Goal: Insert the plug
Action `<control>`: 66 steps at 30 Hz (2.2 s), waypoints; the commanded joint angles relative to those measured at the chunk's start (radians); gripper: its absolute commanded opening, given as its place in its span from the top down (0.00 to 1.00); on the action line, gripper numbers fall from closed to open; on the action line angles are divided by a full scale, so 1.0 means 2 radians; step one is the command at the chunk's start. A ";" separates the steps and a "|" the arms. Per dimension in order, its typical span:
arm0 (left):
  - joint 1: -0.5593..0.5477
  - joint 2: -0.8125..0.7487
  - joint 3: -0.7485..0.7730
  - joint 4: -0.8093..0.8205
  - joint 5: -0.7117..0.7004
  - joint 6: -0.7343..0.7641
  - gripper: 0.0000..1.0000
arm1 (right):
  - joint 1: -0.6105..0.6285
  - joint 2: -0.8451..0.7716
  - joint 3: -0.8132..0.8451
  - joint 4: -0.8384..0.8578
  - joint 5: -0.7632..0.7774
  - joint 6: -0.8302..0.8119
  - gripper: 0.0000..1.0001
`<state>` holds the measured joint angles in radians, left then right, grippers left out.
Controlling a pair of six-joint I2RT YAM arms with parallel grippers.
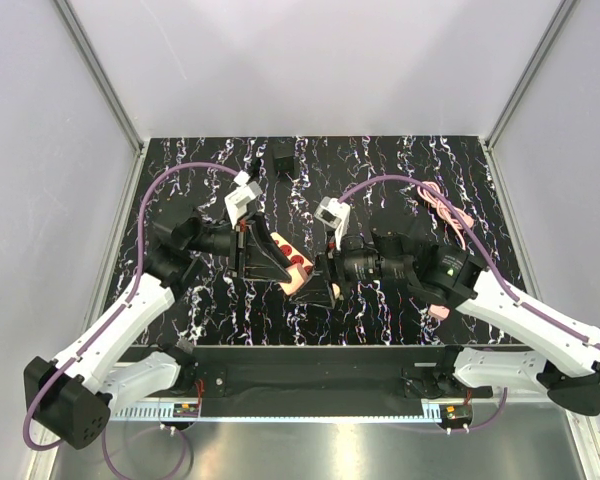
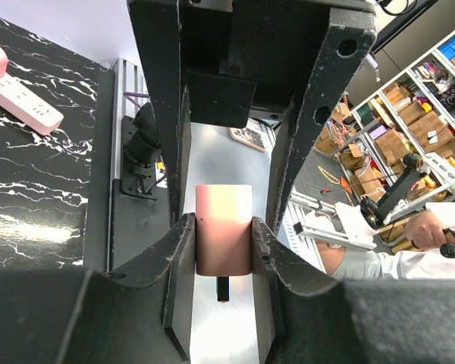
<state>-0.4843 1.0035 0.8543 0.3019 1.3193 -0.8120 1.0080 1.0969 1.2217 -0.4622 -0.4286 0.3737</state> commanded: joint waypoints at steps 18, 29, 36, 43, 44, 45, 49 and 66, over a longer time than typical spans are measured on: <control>-0.011 -0.002 0.024 -0.024 -0.003 0.036 1.00 | -0.016 0.015 0.023 0.002 -0.015 -0.021 0.47; -0.014 0.000 0.024 -0.027 -0.001 0.043 1.00 | -0.027 0.004 0.020 0.009 -0.024 -0.024 0.55; -0.013 0.005 0.031 -0.068 -0.033 0.071 0.64 | -0.031 -0.005 0.014 0.011 -0.020 -0.028 1.00; 0.057 0.021 0.071 -0.237 -0.179 0.108 0.01 | -0.038 0.066 0.043 -0.153 0.101 -0.117 1.00; 0.072 0.022 0.069 -0.250 -0.214 0.105 0.01 | -0.038 0.086 0.053 -0.176 0.119 -0.127 1.00; 0.101 0.024 0.068 -0.269 -0.239 0.109 0.01 | -0.038 0.106 0.074 -0.198 0.157 -0.150 1.00; 0.156 0.009 0.055 -0.351 -0.341 0.136 0.01 | -0.038 0.209 0.092 -0.263 0.226 -0.198 1.00; 0.175 -0.150 -0.034 -0.376 -0.597 0.176 0.01 | -0.055 0.337 0.087 -0.197 0.253 -0.214 1.00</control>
<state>-0.1390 0.7120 0.8112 -0.4732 0.2142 -0.4927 0.9142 1.7798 1.3773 -0.9024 0.0601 -0.0246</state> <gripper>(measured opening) 0.987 0.366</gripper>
